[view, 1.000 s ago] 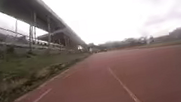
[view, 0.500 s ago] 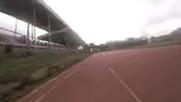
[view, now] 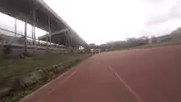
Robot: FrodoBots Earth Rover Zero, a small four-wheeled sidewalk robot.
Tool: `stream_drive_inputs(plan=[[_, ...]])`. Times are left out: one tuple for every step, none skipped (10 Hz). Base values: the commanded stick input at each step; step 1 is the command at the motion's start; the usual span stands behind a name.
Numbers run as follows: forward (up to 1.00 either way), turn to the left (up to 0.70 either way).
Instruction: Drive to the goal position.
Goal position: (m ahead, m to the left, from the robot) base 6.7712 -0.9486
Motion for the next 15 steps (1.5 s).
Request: stream_drive_inputs(plan=[[0.7, 0.01], [0.7, 0.01], [0.7, 0.01], [0.7, 0.01], [0.7, 0.01], [0.7, 0.01], [0.7, 0.01], [0.7, 0.01], [0.7, 0.01], [0.7, 0.0], [0.7, -0.15], [0.7, -0.29], [0.7, -0.34], [0.7, -0.34], [0.7, -0.34]])
